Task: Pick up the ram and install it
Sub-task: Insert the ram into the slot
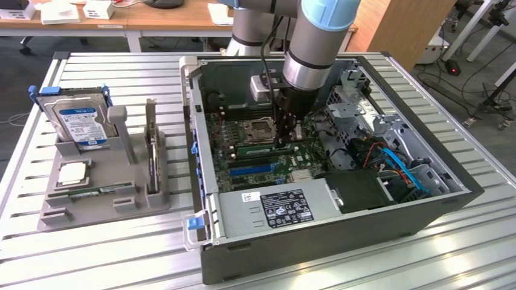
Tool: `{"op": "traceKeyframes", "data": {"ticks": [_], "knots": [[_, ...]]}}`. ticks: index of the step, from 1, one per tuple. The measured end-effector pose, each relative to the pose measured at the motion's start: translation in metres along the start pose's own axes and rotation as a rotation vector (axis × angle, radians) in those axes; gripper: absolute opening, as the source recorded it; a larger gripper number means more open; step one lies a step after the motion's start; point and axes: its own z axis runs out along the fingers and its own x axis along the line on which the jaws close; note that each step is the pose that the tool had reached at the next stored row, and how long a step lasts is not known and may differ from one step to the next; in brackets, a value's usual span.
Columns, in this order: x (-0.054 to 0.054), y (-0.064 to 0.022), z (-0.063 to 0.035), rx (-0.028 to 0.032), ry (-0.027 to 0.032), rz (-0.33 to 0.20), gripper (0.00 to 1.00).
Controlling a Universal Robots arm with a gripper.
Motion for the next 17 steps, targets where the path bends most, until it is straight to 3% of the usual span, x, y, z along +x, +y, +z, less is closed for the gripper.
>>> {"op": "traceKeyframes", "data": {"ticks": [5, 8, 17], "knots": [[0.0000, 0.0000, 0.0001, 0.0001, -0.0001, 0.000, 0.11], [0.0000, 0.0000, 0.0001, 0.0001, -0.0001, 0.000, 0.24], [-0.0001, 0.0001, -0.0033, 0.0000, -0.0001, 0.000, 0.24]]}}
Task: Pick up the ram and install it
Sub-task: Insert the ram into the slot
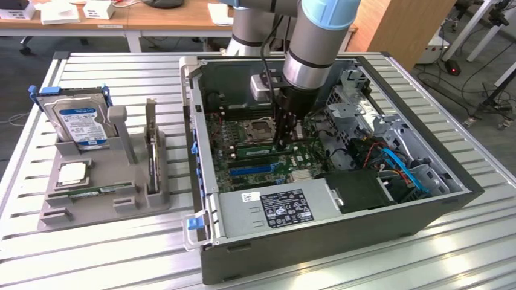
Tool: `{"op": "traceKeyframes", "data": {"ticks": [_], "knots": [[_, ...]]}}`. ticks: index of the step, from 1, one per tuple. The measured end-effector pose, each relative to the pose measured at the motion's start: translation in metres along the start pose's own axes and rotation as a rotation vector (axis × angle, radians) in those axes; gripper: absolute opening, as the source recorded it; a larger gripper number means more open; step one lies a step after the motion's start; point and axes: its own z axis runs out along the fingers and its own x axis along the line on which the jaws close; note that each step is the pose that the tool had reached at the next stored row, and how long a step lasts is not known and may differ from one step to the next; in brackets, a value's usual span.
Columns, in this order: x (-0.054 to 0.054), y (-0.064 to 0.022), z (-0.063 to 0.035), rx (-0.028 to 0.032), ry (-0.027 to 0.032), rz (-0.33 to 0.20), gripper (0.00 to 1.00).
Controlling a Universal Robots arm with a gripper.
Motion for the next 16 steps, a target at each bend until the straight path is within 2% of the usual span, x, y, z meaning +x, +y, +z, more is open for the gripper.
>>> {"op": "traceKeyframes", "data": {"ticks": [8, 16], "knots": [[0.000, 0.0006, -0.0144, 0.0000, 0.0000, 0.000, 0.24], [0.000, 0.0008, -0.0215, 0.0001, -0.0001, 0.000, 0.24]]}}
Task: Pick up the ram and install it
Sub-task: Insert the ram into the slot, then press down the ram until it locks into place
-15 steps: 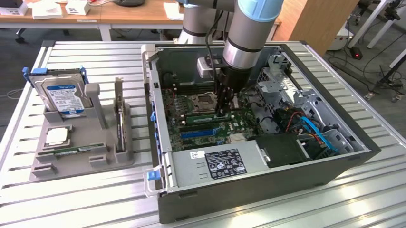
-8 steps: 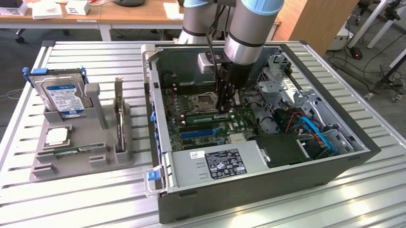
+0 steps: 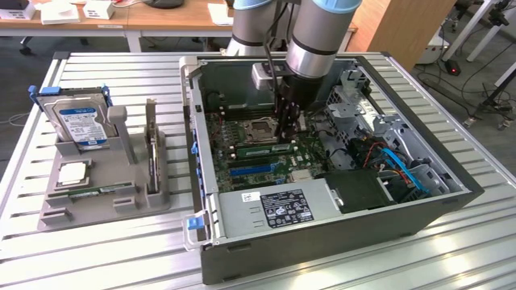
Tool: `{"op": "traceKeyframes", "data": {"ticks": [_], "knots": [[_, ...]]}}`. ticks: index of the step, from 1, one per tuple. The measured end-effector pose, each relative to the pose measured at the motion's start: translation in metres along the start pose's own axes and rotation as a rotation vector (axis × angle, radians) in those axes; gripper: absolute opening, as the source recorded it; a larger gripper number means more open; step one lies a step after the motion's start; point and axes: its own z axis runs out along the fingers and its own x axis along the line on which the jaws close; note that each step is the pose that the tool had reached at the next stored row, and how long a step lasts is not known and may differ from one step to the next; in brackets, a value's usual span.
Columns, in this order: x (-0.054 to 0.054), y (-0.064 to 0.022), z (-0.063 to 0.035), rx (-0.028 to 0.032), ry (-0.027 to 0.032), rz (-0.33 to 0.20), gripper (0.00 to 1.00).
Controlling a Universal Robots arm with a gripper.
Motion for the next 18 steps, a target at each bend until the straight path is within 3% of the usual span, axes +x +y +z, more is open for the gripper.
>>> {"op": "traceKeyframes", "data": {"ticks": [18], "knots": [[0.0000, 0.0001, -0.0021, 0.0000, 0.0001, 0.000, 0.24]]}}
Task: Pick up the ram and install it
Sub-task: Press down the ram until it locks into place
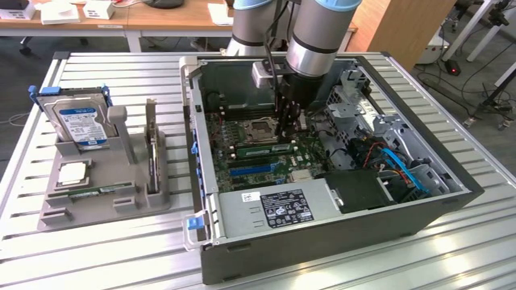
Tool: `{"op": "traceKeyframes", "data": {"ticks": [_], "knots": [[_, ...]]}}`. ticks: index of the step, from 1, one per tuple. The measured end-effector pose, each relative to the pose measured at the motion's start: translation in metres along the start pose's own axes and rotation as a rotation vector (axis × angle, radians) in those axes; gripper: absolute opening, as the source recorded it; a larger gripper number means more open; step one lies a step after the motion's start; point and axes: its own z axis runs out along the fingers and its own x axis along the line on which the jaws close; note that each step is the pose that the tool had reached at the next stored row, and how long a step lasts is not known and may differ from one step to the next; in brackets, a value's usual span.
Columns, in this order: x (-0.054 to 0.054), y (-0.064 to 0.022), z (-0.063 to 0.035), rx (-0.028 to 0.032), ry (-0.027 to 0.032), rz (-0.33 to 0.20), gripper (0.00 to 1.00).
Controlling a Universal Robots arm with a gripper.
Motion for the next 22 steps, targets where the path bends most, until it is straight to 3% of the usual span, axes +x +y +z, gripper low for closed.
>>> {"op": "traceKeyframes", "data": {"ticks": [2, 4, 15, 22], "knots": [[0.000, 0.0000, 0.0000, 0.0000, -0.0001, 0.000, 0.23], [0.000, 0.0000, 0.0000, 0.0000, 0.0000, 0.000, 0.10], [0.000, 0.0002, 0.0000, 0.0000, 0.0000, 0.000, 0.09], [0.000, 0.0103, 0.0006, 0.0000, -0.0001, 0.000, 0.09]]}}
